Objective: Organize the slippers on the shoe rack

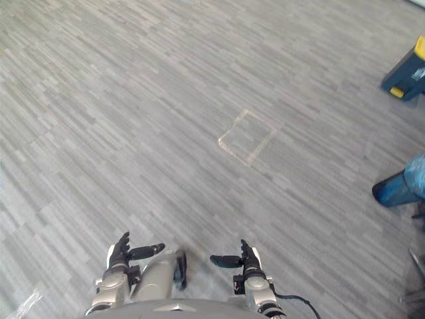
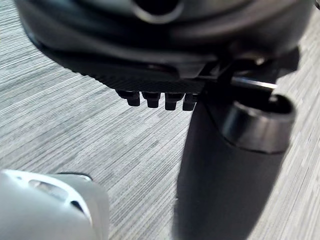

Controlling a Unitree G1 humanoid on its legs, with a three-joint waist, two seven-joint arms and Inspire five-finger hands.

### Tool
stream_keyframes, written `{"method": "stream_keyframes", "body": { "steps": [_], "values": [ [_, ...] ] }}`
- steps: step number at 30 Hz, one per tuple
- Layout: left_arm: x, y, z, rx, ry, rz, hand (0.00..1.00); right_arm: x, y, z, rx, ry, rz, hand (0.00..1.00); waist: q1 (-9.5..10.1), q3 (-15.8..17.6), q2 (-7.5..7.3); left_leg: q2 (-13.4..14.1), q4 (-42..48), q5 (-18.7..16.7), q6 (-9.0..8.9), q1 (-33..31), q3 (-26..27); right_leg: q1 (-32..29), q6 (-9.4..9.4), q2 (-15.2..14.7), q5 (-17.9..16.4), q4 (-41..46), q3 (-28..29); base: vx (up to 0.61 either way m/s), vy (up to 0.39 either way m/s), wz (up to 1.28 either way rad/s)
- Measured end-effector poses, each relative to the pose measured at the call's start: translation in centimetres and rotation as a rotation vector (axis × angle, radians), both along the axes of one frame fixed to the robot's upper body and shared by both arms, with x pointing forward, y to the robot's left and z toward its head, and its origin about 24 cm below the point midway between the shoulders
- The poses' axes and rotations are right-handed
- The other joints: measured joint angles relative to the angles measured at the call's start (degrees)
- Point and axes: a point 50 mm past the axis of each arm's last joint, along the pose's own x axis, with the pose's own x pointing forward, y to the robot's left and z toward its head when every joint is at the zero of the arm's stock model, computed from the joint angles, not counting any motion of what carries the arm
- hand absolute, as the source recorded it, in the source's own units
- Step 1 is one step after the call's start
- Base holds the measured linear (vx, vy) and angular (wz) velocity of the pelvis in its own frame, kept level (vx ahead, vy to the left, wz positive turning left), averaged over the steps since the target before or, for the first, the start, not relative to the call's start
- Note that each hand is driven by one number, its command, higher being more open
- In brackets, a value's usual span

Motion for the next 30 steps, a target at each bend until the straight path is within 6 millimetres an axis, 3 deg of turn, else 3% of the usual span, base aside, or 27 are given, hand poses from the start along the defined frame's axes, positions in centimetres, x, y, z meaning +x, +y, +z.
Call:
{"method": "stream_keyframes", "body": {
  "steps": [2,3,5,6,7,8,9,11,12,13,14,15,16,17,18,19,20,22,23,24,25,27,29,30],
  "values": [
    [-1.0,0.0,-0.4,0.015,0.042,-0.01,1.0,1.1,-0.2,0.6,-0.006,-0.052,0.003,1.0,-0.74,0.9,1.63,0.59,-6.25,0.17,-0.29,7.8,0.47,-5.65,-2.6,1.0,-3.86,-3.61,-3.09,0.56,0.044,-0.09],
    [-1.2,-0.2,-0.6,0.01,0.055,-0.021,1.0,1.9,-0.4,1.0,-0.011,-0.082,0.008,1.0,-0.95,1.4,2.5,1.36,-9.23,0.26,-0.49,11.66,0.42,-9.35,-3.75,2.62,-5.09,-11.98,-5.67,0.55,0.022,0.08],
    [-1.3,-0.2,-0.7,0.008,0.064,-0.026,1.0,2.3,-0.4,1.2,-0.01,-0.1,0.011,1.0,-1.12,1.46,2.57,1.69,-10.77,0.21,-1.02,13.72,0.17,-11.81,-3.79,3.86,-4.82,-19.67,-6.58,0.51,-0.026,0.2],
    [-1.4,-0.3,-0.7,0.011,0.076,-0.036,1.0,2.6,-0.3,1.4,-0.005,-0.114,0.016,1.0,-1.57,1.5,2.61,2.32,-12.2,-0.51,-2.93,16.35,-0.86,-13.32,-3.41,6.19,-2.02,-32.04,-6.67,0.61,-0.063,0.35],
    [-1.5,-0.2,-0.8,0.015,0.082,-0.042,1.0,2.6,-0.2,1.4,0.001,-0.116,0.019,1.0,-1.73,1.35,2.37,2.22,-12.44,-1.55,-5.11,17.87,-1.13,-13.34,-4.36,7.65,2.72,-39.04,-6.38,0.66,-0.088,0.43],
    [-1.5,-0.2,-0.8,0.019,0.088,-0.053,1.0,2.3,-0.1,1.3,0.003,-0.11,0.021,1.0,-1.95,1.29,2.4,2.45,-12.28,-2.51,-6.68,19.26,-1.92,-12.51,-6.87,9.5,11.51,-42.6,-5.15,0.81,-0.141,0.23],
    [-1.7,-0.6,-1.0,0.009,0.101,-0.064,1.0,2.5,-0.4,1.3,-0.005,-0.105,0.025,1.0,-0.81,0.5,4.01,4.75,-10.32,-2.27,-8.08,19.72,-3.35,-11.3,-7.92,11.16,11.1,-41.68,-4.3,0.8,-0.154,0.1],
    [-1.5,-1.2,-1.0,-0.008,0.097,-0.078,1.0,2.3,-0.9,1.3,-0.009,-0.1,0.0,1.0,-0.97,0.6,4.06,4.07,-8.83,1.83,-8.5,20.81,-5.18,-11.33,-7.42,9.22,6.03,-35.85,-4.25,0.71,-0.187,0.18],
    [-1.6,-1.3,-1.0,-0.003,0.096,-0.086,1.0,2.1,-1.7,1.5,-0.024,-0.113,-0.017,1.0,-2.27,0.08,4.48,3.02,-2.38,5.29,-9.2,20.8,-7.05,-11.29,-7.06,7.2,1.05,-29.05,-7.39,0.7,-0.242,0.43],
    [-2.3,-1.3,-1.1,0.0,0.105,-0.073,1.0,1.6,-1.9,1.4,-0.025,-0.107,-0.022,1.0,-2.25,-0.68,5.3,3.89,5.87,6.87,-10.39,18.44,-7.14,-7.55,-7.48,7.64,-1.13,-31.77,-9.1,0.43,-0.169,0.34],
    [-2.5,-1.6,-1.2,-0.012,0.105,-0.057,1.0,1.5,-2.2,1.4,-0.034,-0.11,-0.025,1.0,-2.09,-0.76,6.17,5.78,15.49,10.02,-12.45,14.78,-7.37,-4.41,-7.31,8.49,-2.29,-34.04,-9.27,0.53,-0.098,-0.02],
    [-2.5,-1.9,-1.2,-0.016,0.097,-0.047,1.0,1.5,-2.3,1.4,-0.039,-0.109,-0.027,1.0,-1.68,-0.81,7.79,9.59,29.62,8.65,-13.3,7.99,-7.05,-0.84,-7.76,10.63,-2.67,-36.76,-9.02,0.54,-0.019,-0.23],
    [-2.5,-1.8,-1.1,-0.027,0.089,-0.028,1.0,1.5,-1.8,1.3,-0.026,-0.097,-0.029,1.0,-1.14,-0.74,7.72,11.87,36.42,5.83,-12.48,3.5,-5.43,2.09,-7.86,11.41,-2.74,-38.72,-8.2,0.64,-0.024,-0.34],
    [-2.4,-1.4,-1.0,-0.021,0.082,-0.024,1.0,1.4,-1.2,1.2,-0.01,-0.09,-0.03,1.0,-0.37,-0.4,6.71,12.74,38.36,3.97,-11.87,0.61,-4.18,4.9,-7.85,11.41,-2.73,-40.54,-7.21,0.52,-0.016,-0.51],
    [-2.5,-0.7,-0.7,0.004,0.066,-0.014,1.0,1.1,-0.2,1.1,0.016,-0.082,-0.036,1.0,0.33,-0.21,4.4,13.05,35.2,1.45,-10.46,-3.48,-2.44,8.65,-7.84,10.62,-2.72,-43.36,-5.63,0.5,0.023,-0.63],
    [-2.2,-0.4,-0.3,0.018,0.032,-0.008,1.0,1.0,0.2,1.1,0.028,-0.077,-0.043,1.0,1.14,-0.06,3.22,12.56,28.58,-0.47,-9.53,-6.34,-2.22,10.83,-7.81,9.88,-2.71,-44.65,-4.33,0.48,0.058,-0.54],
    [-2.1,-0.4,-0.3,0.019,0.024,-0.012,1.0,1.0,0.2,1.0,0.028,-0.075,-0.045,1.0,1.36,0.02,3.09,12.43,26.96,-0.72,-9.37,-6.91,-2.29,11.2,-7.81,9.75,-2.71,-44.79,-4.01,0.47,0.146,-0.64],
    [-1.5,-0.6,0.0,0.016,-0.002,-0.018,1.0,1.2,0.1,1.1,0.021,-0.081,-0.063,1.0,2.4,0.02,3.02,8.98,8.34,1.17,-9.07,-10.45,-8.06,13.37,-5.93,7.69,-3.7,-44.4,-0.76,0.53,0.292,-0.84],
    [-1.7,-0.9,-0.2,0.009,0.006,-0.014,1.0,0.9,-0.5,1.0,0.006,-0.073,-0.066,1.0,2.84,-0.52,3.92,8.07,1.68,10.36,-9.49,-9.76,-10.56,14.39,-3.12,7.62,-5.25,-44.0,1.65,0.6,0.357,-0.8],
    [-1.7,0.1,-0.1,0.037,0.015,-0.02,1.0,0.5,0.3,0.7,0.021,-0.047,-0.041,1.0,2.57,-1.27,1.43,6.34,1.86,8.57,-8.51,-8.47,-9.14,14.58,-2.4,5.04,-5.77,-43.82,3.22,0.58,0.332,-0.53],
    [-1.5,0.5,0.1,0.055,0.015,-0.031,1.0,0.5,0.5,0.6,0.027,-0.044,-0.03,1.0,1.63,-1.99,0.27,5.53,1.8,7.84,-7.62,-8.32,-8.8,13.6,-2.05,4.36,-5.19,-43.09,4.48,0.46,0.252,-0.25],
    [-1.5,0.6,-0.2,0.056,0.052,-0.047,1.0,0.4,0.2,0.6,0.025,-0.042,-0.049,1.0,1.58,-2.29,0.15,5.36,4.08,5.31,-6.92,-7.36,-7.76,11.9,-1.63,3.59,-2.9,-39.31,6.22,0.38,0.233,-0.4],
    [-2.3,0.6,-0.7,0.057,0.108,-0.046,1.0,0.5,0.2,0.6,0.025,-0.045,-0.049,1.0,1.71,-2.46,-0.1,5.25,1.86,3.52,-5.65,-2.96,-4.33,9.53,0.78,1.8,-0.94,-32.17,7.63,0.34,0.201,-0.75],
    [-3.0,0.6,-1.1,0.055,0.146,-0.053,1.0,0.4,0.4,0.5,0.028,-0.036,-0.038,1.0,1.58,-2.3,0.13,5.18,-1.74,3.29,-5.44,1.57,-1.87,6.51,1.72,0.08,1.79,-24.25,6.89,0.27,0.135,-0.83]
  ]
}}
